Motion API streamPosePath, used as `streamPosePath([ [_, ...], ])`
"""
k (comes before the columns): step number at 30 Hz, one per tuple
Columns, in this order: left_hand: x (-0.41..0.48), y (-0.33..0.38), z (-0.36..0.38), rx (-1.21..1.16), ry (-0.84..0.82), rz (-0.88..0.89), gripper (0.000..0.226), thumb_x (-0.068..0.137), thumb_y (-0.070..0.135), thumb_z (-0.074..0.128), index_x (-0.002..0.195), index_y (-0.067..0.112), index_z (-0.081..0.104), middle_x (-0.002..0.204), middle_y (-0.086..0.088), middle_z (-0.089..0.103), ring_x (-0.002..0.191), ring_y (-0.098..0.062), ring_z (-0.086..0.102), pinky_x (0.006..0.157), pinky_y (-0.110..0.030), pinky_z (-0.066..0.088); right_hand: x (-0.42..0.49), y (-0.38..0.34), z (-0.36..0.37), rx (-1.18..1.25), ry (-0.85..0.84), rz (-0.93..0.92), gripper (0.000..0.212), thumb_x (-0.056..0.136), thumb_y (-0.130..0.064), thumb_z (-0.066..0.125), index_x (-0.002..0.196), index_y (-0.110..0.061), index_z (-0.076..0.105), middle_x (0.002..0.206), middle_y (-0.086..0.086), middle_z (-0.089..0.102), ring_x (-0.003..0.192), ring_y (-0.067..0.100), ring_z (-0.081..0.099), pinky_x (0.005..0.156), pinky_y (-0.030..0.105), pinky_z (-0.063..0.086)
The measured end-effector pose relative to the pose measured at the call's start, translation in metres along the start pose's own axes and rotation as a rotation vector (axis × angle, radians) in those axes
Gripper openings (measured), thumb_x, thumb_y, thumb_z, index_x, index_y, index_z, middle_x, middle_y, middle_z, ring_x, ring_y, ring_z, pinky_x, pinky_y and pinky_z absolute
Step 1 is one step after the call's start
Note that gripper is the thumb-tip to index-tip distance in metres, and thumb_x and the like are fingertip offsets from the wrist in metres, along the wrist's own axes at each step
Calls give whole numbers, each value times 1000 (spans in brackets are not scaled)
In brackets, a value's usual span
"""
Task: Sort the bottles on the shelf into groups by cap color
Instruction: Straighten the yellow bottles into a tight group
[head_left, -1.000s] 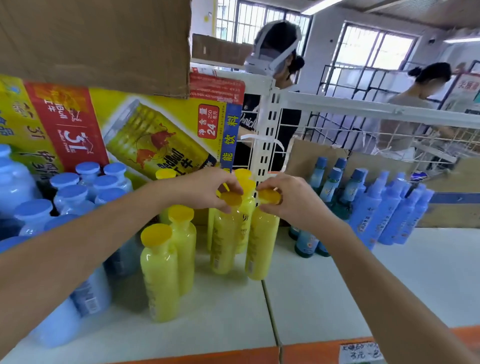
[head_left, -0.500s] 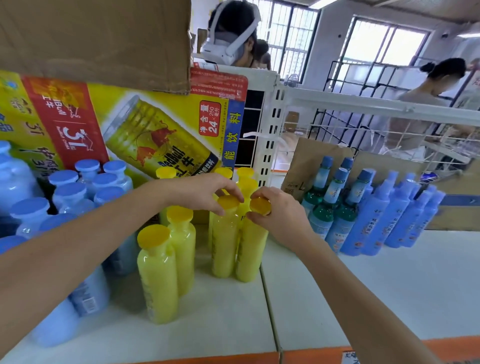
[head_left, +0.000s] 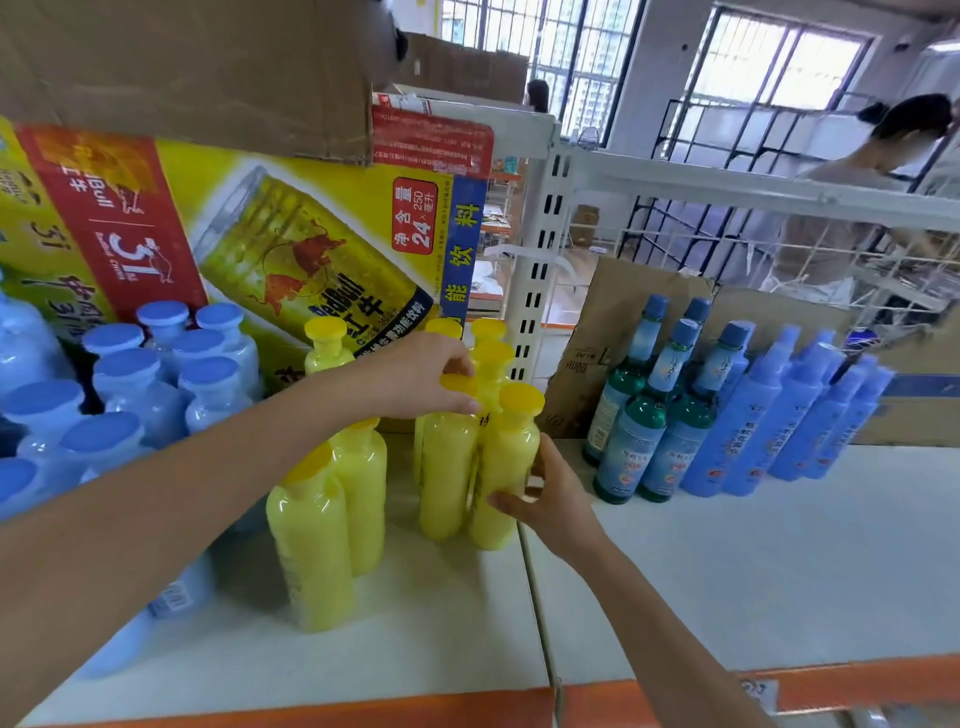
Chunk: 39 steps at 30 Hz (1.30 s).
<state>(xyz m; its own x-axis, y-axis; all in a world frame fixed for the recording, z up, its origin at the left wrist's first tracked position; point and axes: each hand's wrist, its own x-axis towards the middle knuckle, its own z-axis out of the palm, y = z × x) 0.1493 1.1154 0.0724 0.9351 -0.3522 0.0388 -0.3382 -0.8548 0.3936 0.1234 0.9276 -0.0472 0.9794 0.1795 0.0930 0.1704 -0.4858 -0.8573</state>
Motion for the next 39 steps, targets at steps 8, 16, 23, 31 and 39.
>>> streamPosePath([
  [8, -7, -7, -6, -123, -110, 69, 34, 82, 21, 67, 113, 35, 58, 111, 15, 49, 101, -14, 53, 91, -31, 43, -5, 3, 19, -50, 182, -1, 59, 66, -30, 82, 111, -28, 44, 98, -15, 54, 93, 6, 52, 80, 35, 52],
  [16, -10, -12, -4, -247, -134, 89, 34, 83, 18, 66, 112, 34, 56, 120, 8, 51, 116, -19, 50, 102, -41, 41, -10, 12, 35, -36, 210, 4, 72, 65, -36, 81, 124, -29, 41, 107, -15, 54, 100, 7, 53, 83, 33, 49],
  [23, -7, -11, 8, -115, 55, 23, 45, 77, 39, 69, 117, 21, 57, 123, -1, 55, 107, -17, 52, 89, -29, 42, -16, 26, 38, 16, 101, 57, 60, 72, -19, 77, 119, -28, 41, 104, -14, 57, 99, 8, 54, 87, 34, 50],
  [31, -10, -16, 6, -225, -15, 46, 36, 78, 30, 69, 112, 27, 59, 123, -3, 54, 113, -22, 52, 99, -46, 43, -19, 25, 49, 50, 212, 95, 57, 68, -29, 80, 109, -38, 41, 103, -17, 60, 90, -1, 54, 81, 29, 48],
  [39, -13, -14, 8, -166, 53, 82, 39, 79, 29, 69, 116, 26, 58, 117, 4, 48, 108, -19, 51, 95, -40, 45, -22, 27, 46, 80, 163, 78, 55, 72, -22, 77, 117, -29, 44, 103, -19, 58, 99, 9, 58, 86, 39, 53],
])
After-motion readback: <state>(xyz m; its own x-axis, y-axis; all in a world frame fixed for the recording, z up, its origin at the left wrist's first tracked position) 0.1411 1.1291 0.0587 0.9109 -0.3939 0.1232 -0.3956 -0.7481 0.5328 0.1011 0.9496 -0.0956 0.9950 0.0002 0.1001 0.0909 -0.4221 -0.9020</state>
